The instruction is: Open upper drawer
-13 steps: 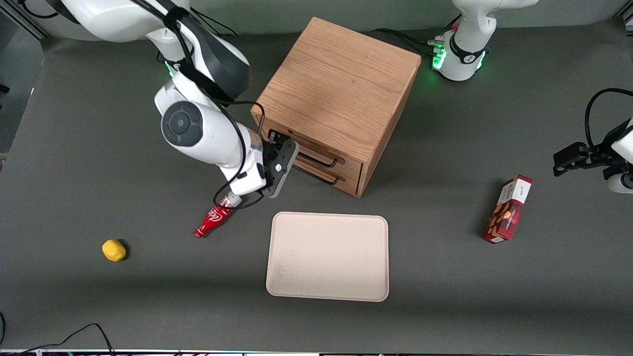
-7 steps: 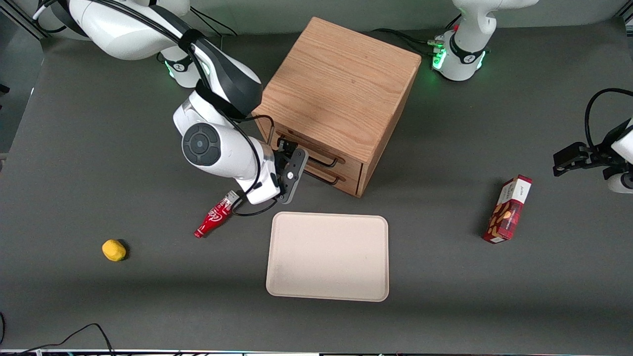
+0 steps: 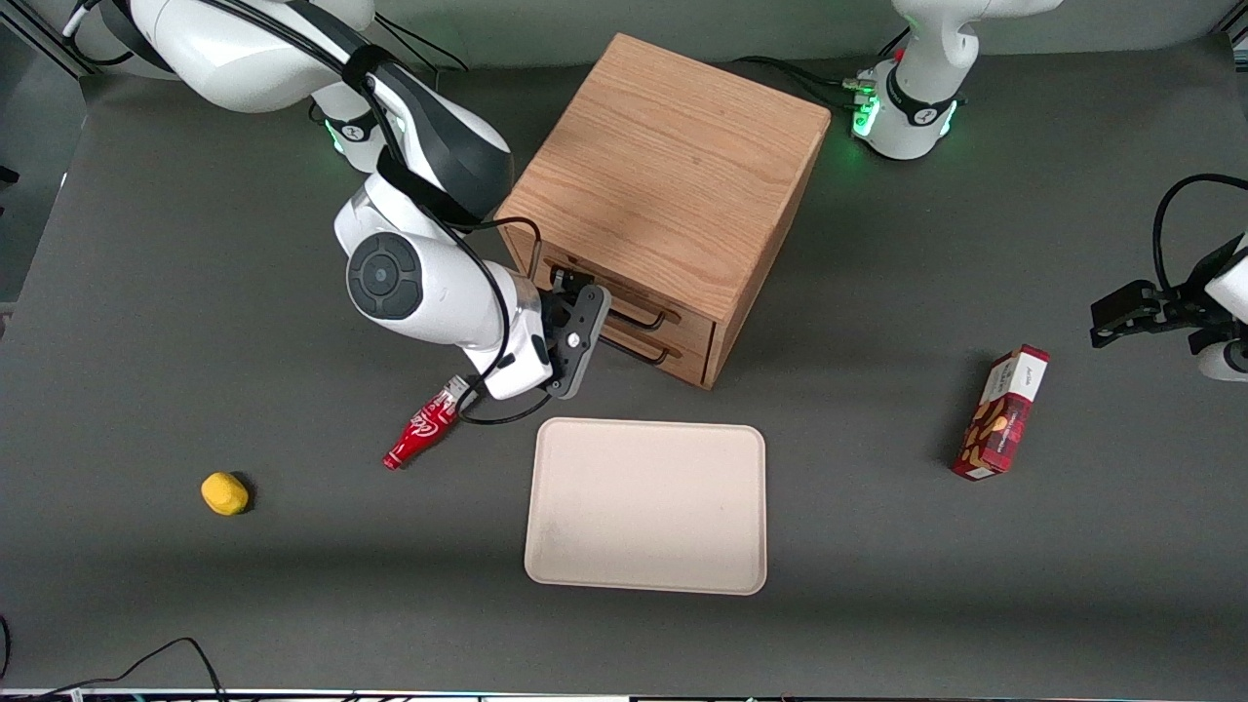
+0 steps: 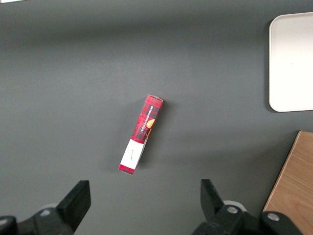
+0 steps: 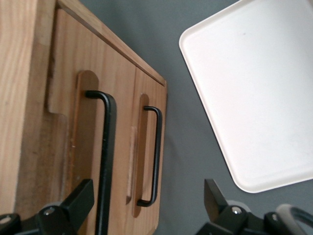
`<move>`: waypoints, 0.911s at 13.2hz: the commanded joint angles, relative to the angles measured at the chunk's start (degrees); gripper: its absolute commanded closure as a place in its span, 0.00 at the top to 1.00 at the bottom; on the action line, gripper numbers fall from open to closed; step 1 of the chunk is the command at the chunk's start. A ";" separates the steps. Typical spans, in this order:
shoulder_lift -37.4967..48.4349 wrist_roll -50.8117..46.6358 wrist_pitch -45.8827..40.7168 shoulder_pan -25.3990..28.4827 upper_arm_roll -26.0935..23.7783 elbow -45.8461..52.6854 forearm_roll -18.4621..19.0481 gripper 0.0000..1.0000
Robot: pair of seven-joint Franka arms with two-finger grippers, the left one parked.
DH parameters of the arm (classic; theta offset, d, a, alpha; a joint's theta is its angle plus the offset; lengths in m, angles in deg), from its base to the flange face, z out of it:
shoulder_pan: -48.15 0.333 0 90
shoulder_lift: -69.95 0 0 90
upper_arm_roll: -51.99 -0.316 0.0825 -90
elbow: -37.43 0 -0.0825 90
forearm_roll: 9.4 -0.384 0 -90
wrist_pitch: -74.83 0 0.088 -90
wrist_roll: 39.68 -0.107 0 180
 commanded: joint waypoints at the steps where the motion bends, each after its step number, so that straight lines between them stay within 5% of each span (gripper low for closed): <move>1: -1.93 0.92 -0.02 0.23 -0.34 -0.12 -1.86 1.00; 12: -4.39 3.55 4.99 -1.00 0.71 -0.39 3.13 1.00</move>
